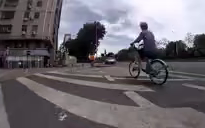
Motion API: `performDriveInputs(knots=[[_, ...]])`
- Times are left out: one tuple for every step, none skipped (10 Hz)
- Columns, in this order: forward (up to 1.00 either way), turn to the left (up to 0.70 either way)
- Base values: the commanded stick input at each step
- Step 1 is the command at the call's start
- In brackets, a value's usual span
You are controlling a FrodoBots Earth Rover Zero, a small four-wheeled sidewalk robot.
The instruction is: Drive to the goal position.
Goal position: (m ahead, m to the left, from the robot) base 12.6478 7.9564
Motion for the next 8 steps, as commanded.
performDriveInputs(knots=[[0.7,0.0],[0.7,0.0],[0.7,0.0],[0.7,0.0],[0.7,0.0],[0.7,0.0],[0.7,0.0],[0.7,0.0]])
